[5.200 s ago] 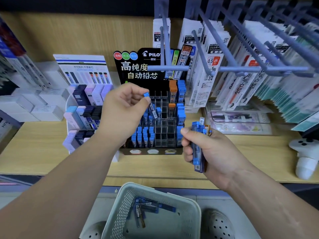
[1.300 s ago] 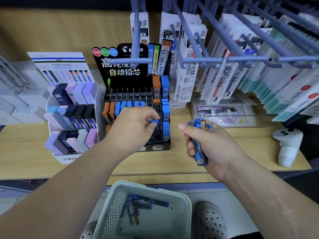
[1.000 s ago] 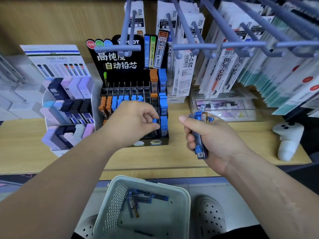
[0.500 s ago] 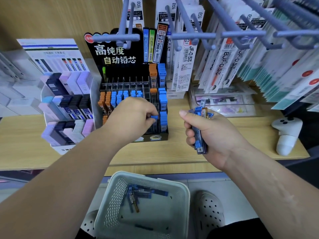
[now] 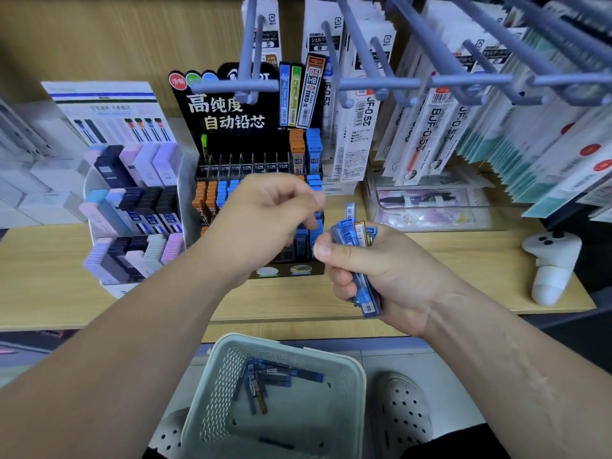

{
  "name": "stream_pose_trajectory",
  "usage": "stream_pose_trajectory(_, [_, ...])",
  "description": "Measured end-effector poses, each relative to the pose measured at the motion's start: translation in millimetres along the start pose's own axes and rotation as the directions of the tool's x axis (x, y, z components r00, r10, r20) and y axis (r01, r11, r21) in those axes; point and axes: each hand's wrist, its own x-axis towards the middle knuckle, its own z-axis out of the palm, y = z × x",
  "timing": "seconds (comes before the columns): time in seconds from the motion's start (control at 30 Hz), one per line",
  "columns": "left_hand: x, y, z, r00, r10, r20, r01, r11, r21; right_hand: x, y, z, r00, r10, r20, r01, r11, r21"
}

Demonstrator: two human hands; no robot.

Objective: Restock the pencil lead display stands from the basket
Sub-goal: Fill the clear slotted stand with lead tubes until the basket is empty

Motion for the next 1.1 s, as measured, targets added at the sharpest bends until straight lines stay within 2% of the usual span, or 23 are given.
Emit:
stream_pose_trajectory(0.07, [-7,6,-1,0.984,-0.102,0.144,0.118,0.987,-0.111,2,1,2,1.000,-0.014,-0.004,0.014,1.000,-0.024])
stream_pose_trajectory(0.13, [-13,6,0,0.969,-0.138,0.203,0.169,0.975,-0.143,3,2,5,1.000,-0.024,-0.013,0.023,0.997,-0.074])
stream_pose_trajectory(0.3, [-18,1,-7,0.972,-0.176,0.157,0.203,0.963,-0.179,6,6,14,1.000,-0.001,-0.006,0.000,0.993,-0.119])
stream_pose_trajectory(0.47, [-25,1,-22,0.963,-0.206,0.171,0.241,0.946,-0.215,9,6,25,0.999,0.020,0.036,-0.016,0.993,-0.116])
stream_pose_trajectory(0.6, [-28,-5,-33,0.964,-0.230,0.130,0.260,0.917,-0.303,13,5,31,0.998,0.059,0.002,-0.058,0.984,-0.166])
stream_pose_trajectory(0.73, [-31,-7,-42,0.965,-0.235,0.114,0.259,0.918,-0.300,17,7,37,0.997,0.077,-0.023,-0.080,0.981,-0.178])
stream_pose_trajectory(0.97, [-26,-16,-62,0.957,-0.277,-0.089,0.219,0.886,-0.409,24,8,37,0.990,0.090,-0.104,-0.097,0.993,-0.069])
stream_pose_trajectory(1.1, [-28,-19,-66,0.965,-0.258,-0.055,0.225,0.914,-0.337,28,8,32,0.982,0.027,-0.189,-0.014,0.997,0.071])
